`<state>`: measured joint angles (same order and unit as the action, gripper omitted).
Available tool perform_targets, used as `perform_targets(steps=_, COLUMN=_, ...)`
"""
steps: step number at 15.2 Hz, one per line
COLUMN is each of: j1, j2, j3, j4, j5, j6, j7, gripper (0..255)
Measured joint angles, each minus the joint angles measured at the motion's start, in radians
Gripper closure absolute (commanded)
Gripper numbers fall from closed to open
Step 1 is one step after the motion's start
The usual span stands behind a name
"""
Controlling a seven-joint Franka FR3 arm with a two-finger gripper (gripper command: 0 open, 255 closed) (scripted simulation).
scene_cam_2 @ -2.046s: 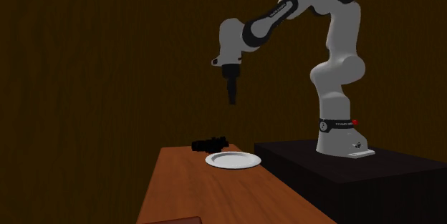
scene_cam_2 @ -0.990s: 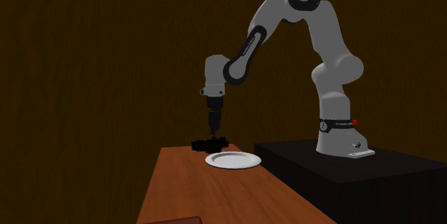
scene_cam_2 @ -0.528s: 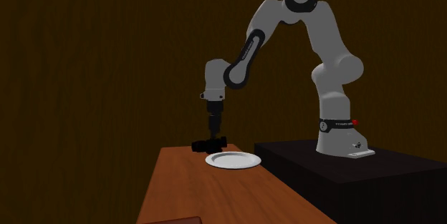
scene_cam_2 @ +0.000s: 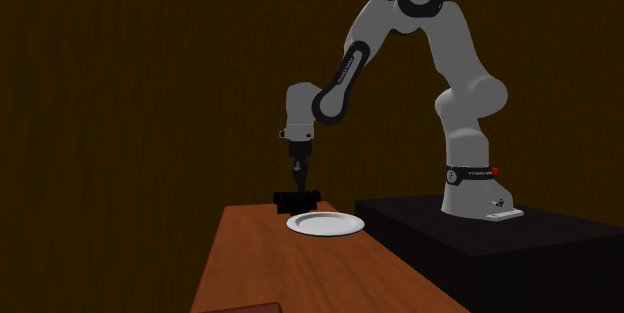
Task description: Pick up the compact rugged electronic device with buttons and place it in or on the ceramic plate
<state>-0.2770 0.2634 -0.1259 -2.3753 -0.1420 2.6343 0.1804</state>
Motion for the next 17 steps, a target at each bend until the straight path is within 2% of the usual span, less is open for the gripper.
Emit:
perform_targets(steps=4, j1=0.000, j2=0.000, j3=0.000, j4=0.000, j5=0.000, j6=0.000, j7=0.000, gripper=255)
perform_targets(steps=5, j1=0.000, j2=0.000, j3=0.000, j4=0.000, j5=0.000, j6=0.000, j7=0.000, gripper=0)
perform_targets(steps=6, j1=0.000, j2=0.000, j3=0.000, j4=0.000, j5=0.000, j6=0.000, j7=0.000, gripper=0)
perform_targets(steps=7, j1=0.030, j2=0.000, j3=-0.016, j4=0.012, j5=-0.039, j6=-0.014, j7=0.038, gripper=0)
perform_targets(steps=11, j1=0.246, j2=0.028, j3=-0.082, j4=0.102, j5=-0.347, j6=-0.149, j7=0.342, gripper=0)
perform_targets(steps=13, j1=0.348, j2=0.087, j3=-0.081, j4=0.172, j5=-0.464, j6=-0.258, j7=0.460, gripper=0)
perform_targets(steps=15, j1=0.396, j2=0.122, j3=-0.080, j4=0.210, j5=-0.516, j6=-0.316, j7=0.510, gripper=0)
perform_targets(steps=17, j1=0.406, j2=0.142, j3=-0.084, j4=0.216, j5=-0.538, j6=-0.314, j7=0.530, gripper=0)
